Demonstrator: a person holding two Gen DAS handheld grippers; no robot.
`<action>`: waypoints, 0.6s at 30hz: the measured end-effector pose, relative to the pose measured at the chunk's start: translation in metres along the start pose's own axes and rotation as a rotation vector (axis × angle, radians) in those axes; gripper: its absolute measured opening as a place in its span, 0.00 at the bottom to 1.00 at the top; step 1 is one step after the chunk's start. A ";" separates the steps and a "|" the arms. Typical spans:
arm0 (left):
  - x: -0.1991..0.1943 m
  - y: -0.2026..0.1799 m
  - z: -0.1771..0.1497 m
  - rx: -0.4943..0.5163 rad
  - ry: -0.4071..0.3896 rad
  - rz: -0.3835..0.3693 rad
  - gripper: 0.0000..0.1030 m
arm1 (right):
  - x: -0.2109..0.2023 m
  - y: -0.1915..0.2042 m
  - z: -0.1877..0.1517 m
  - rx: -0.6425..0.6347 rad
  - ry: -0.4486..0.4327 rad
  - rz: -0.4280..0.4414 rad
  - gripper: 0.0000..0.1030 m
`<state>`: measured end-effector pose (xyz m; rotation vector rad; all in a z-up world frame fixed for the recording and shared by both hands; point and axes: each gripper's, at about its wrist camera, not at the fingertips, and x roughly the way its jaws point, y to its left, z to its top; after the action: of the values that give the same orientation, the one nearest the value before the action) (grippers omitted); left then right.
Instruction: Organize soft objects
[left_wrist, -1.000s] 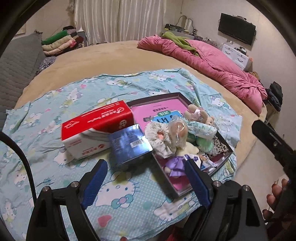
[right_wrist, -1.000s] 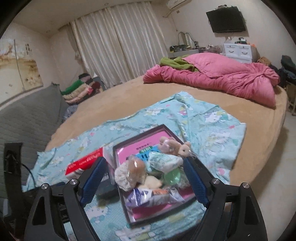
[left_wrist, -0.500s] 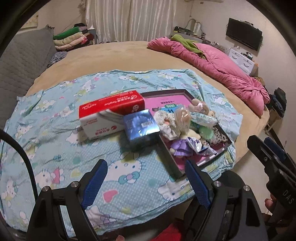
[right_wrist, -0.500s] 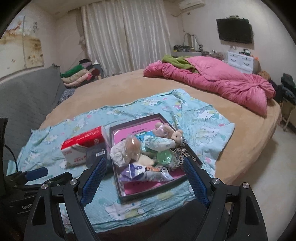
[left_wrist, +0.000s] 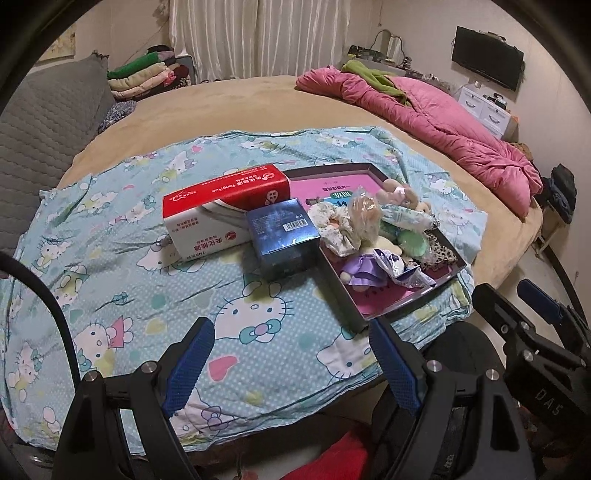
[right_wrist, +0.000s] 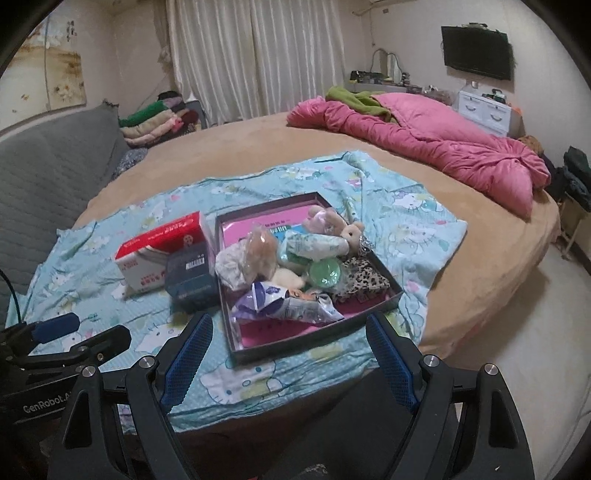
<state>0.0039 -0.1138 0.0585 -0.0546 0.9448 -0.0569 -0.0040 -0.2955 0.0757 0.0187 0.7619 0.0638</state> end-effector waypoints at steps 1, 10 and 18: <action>0.000 0.000 0.000 -0.001 0.002 0.000 0.83 | 0.000 0.001 -0.001 -0.004 0.001 0.000 0.83; 0.006 -0.001 -0.004 -0.004 0.021 -0.002 0.83 | 0.007 0.004 -0.005 -0.022 0.030 0.003 0.83; 0.012 -0.001 -0.006 -0.004 0.037 -0.002 0.83 | 0.010 0.006 -0.007 -0.027 0.043 0.004 0.83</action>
<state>0.0062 -0.1159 0.0458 -0.0585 0.9814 -0.0578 -0.0020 -0.2889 0.0635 -0.0070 0.8034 0.0790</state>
